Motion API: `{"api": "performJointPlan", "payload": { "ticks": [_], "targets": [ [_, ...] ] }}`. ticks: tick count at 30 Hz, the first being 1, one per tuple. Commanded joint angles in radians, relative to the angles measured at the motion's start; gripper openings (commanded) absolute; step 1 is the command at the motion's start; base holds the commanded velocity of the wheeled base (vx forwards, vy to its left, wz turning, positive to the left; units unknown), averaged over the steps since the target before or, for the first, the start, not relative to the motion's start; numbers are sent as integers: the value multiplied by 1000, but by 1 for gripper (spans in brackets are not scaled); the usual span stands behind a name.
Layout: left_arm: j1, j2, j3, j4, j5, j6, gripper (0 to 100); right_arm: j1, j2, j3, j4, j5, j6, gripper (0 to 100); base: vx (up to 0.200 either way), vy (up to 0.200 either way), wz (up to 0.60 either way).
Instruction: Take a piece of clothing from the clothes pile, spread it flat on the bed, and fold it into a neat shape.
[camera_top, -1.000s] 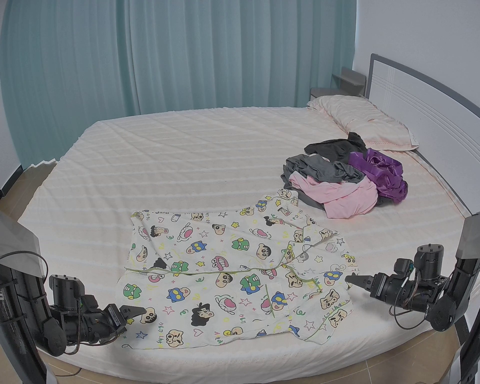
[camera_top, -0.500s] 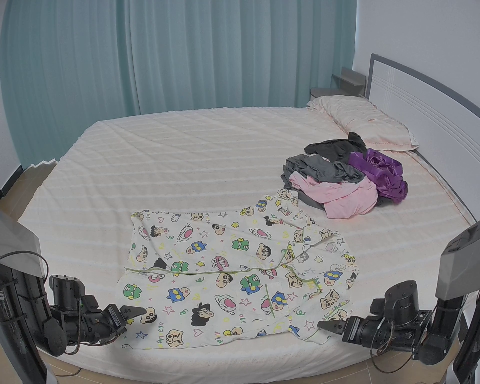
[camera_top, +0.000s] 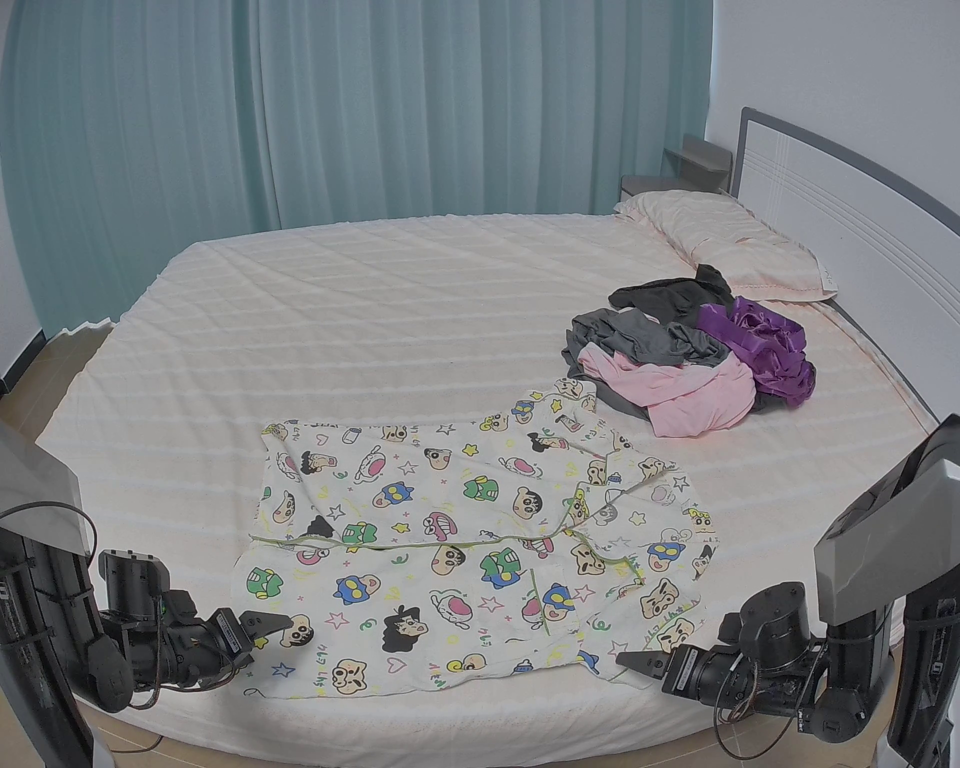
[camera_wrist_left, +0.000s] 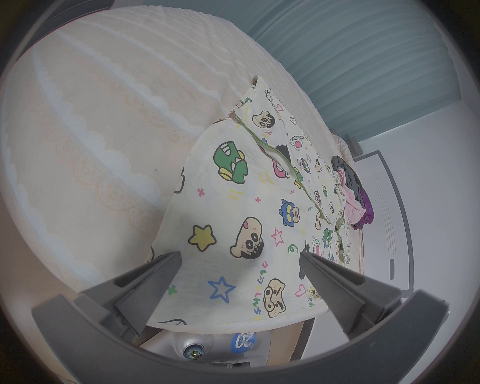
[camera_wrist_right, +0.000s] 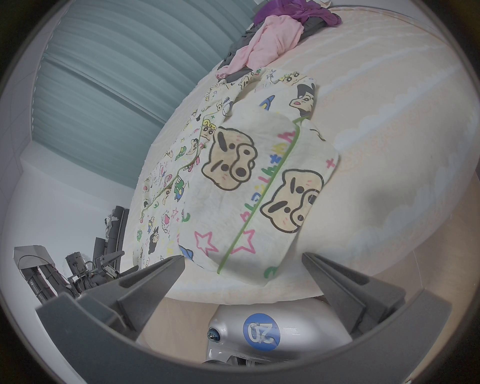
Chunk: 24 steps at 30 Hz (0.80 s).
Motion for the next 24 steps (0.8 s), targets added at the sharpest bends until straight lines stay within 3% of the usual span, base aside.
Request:
{"api": "performJointPlan", "payload": {
  "ticks": [1, 10, 11, 21, 24],
  "targets": [
    [0, 1, 0, 0, 0, 0, 100, 1, 18, 12, -7, 0, 0, 100, 0, 0, 0],
    [-1, 1, 0, 0, 0, 0, 100, 15, -12, -10, -7, 0, 60, 100, 0, 0, 0],
    [-1, 1, 0, 0, 0, 0, 100, 15, -6, -10, -7, 0, 62, 0, 0, 0, 0],
    [-1, 1, 0, 0, 0, 0, 100, 15, -11, 15, -7, -3, 63, 0, 0, 0, 0],
    [0, 1, 0, 0, 0, 0, 100, 19, -20, 16, -6, -50, 63, 0, 0, 0, 0]
  ]
}}
